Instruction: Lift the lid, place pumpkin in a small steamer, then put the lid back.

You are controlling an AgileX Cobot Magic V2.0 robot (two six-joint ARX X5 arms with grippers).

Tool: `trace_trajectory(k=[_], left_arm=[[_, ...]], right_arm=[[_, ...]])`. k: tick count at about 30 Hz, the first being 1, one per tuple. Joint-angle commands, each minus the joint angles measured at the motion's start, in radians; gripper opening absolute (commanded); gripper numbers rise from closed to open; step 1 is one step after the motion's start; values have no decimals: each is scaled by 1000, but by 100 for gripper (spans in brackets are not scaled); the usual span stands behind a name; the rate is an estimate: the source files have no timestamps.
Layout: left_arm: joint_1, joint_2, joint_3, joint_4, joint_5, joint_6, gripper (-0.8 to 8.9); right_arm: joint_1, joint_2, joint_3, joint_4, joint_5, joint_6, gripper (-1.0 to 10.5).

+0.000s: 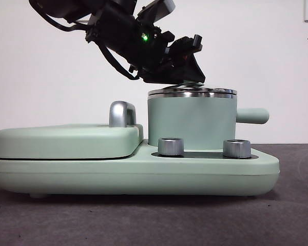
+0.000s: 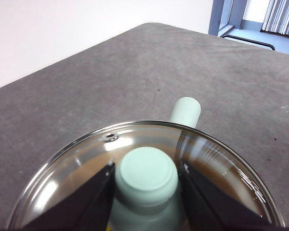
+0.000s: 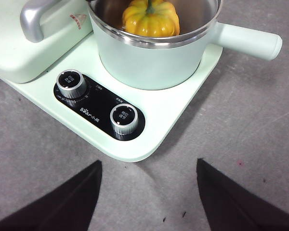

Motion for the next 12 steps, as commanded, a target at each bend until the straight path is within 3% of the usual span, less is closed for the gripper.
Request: trace_trajectory(k=[1,7,12], left_arm=[[-8,-31,14,5,-4,-11,219],[5,-133,14,-99,-8,-13,219],[34,-245,14,-317,-19,-58,260]], right_arm=[[7,5,5,6,1,11,301],[7,5,5,14,0,10,301],[7,5,5,24,-10,10,304]])
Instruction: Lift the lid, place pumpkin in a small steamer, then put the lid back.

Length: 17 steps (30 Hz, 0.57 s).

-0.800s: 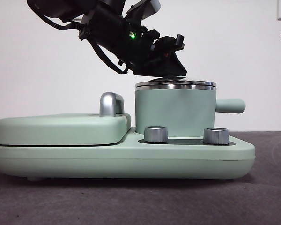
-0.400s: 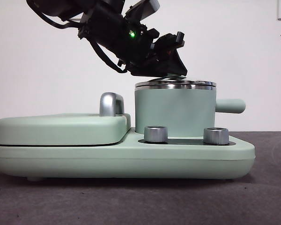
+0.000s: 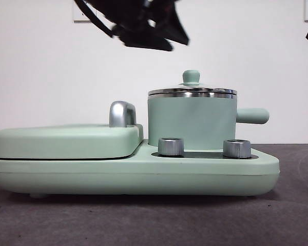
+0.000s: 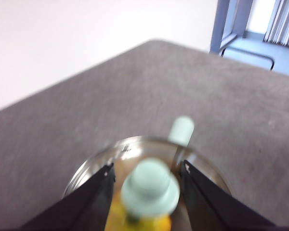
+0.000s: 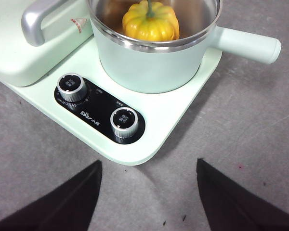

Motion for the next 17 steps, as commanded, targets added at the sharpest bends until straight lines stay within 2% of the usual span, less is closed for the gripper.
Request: trace_trajectory(k=[1,5,8,13,17], left_arm=[[13,-44,14,-126,-10,-46,267],[53,-133,13,-332,-16,-137,280],[84,-186,12,-426,-27,-214,280],[118,-275,-10,-496,-103,-222,280],[148,-362,-74,-512,-120,-223,280]], right_arm=[[7,5,5,13,-7,10,305],[7,5,5,13,-7,10,348],[7,5,5,13,-7,10,399],[7,9,5,24,-7,10,400],[7,39,5,47,-8,10,401]])
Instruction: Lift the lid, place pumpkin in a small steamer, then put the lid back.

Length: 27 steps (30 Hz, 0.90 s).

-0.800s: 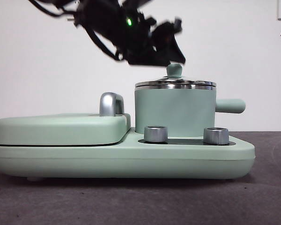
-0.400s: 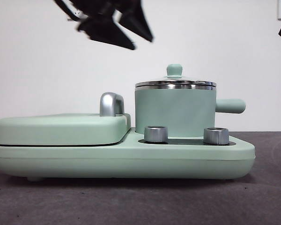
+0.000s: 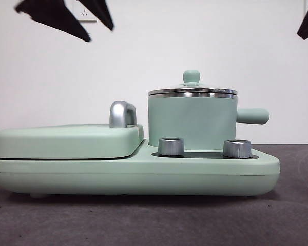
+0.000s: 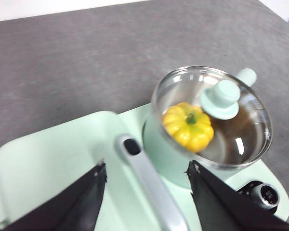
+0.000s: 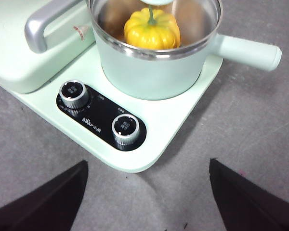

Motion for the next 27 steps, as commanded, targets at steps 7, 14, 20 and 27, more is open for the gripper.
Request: trace_trajectory(k=[7,14,20,27], left_arm=[[54,-188,-182,-15,-6,-16,280],[68,-356,-303,-81,-6,-47,280],[68,-451,-348,-158,-6,-87,280],[67,-470,-347,-235,-4,-78,-31]], right_arm=[[7,103,5,81,-50,10,401],[7,176,6,175,-84,11,400],[7,216,6,203,-102,12,399],[7,210,6,195,-101,10,-27]])
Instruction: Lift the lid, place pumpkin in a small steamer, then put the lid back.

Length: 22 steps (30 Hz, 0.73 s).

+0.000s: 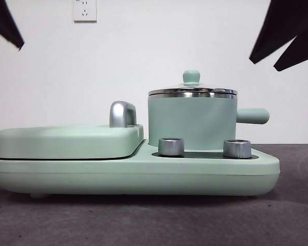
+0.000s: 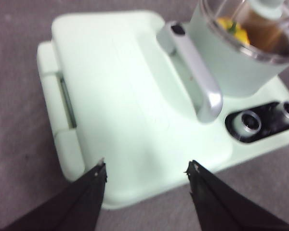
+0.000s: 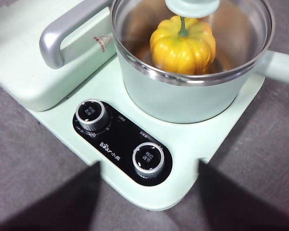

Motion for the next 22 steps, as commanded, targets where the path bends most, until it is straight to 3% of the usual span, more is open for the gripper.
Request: trace_trajectory(k=[1,7,21,22], left_arm=[[-4,2,7,1,2,-2,13],[-3,-5,7,-4,0,-3,7],[-1,-17,7,-1,0,-3,7],[4,-28,7,0,0,39,7]], right_arm=[[7,0,6,15,2,6,28],[7,-3,6,7,-83,16,19],[7,-2,6,45,-76,16,19],[7,-2,6,45,-76,16,19]])
